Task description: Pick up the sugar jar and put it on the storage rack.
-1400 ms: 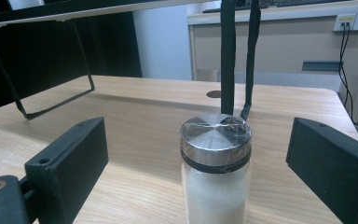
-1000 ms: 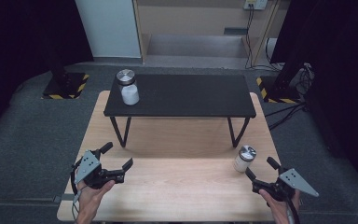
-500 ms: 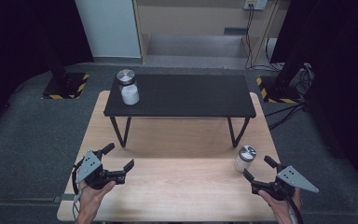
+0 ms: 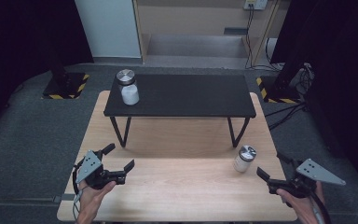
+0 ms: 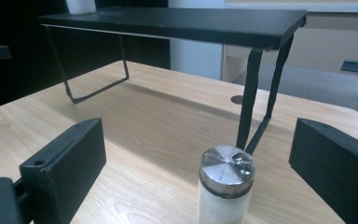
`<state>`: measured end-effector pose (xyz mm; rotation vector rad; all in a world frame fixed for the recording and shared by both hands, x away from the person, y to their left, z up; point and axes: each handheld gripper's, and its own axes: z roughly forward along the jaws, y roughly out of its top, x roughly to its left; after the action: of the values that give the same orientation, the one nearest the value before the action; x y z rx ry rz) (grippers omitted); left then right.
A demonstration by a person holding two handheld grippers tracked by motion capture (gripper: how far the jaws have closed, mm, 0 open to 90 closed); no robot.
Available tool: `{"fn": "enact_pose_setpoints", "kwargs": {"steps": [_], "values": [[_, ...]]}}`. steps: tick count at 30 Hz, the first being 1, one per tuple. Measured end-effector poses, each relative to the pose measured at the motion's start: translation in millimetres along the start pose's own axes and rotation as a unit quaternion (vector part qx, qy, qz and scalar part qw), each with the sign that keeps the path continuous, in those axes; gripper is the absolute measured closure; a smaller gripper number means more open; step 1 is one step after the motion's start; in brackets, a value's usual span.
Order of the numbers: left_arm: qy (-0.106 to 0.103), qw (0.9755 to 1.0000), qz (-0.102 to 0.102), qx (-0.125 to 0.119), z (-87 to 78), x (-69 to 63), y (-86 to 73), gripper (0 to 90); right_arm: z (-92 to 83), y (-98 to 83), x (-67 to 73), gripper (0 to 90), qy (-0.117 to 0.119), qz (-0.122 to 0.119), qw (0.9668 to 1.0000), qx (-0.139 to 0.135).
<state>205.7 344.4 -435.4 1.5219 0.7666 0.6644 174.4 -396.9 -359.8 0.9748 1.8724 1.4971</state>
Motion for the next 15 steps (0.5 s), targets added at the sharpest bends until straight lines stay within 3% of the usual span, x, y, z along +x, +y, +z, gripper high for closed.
{"fn": "enact_pose_setpoints", "kwargs": {"steps": [7,15], "values": [[0.004,1.0000,-0.007,-0.001,0.0,-0.3,-0.6,0.4,-15.1,31.7,-12.5,2.6,0.018,-0.016,0.9995,0.021],[0.004,1.0000,-0.008,0.001,-0.4,0.1,-0.5,0.0,-16.0,55.7,-25.3,2.0,0.049,-0.043,0.9966,0.051]]}}
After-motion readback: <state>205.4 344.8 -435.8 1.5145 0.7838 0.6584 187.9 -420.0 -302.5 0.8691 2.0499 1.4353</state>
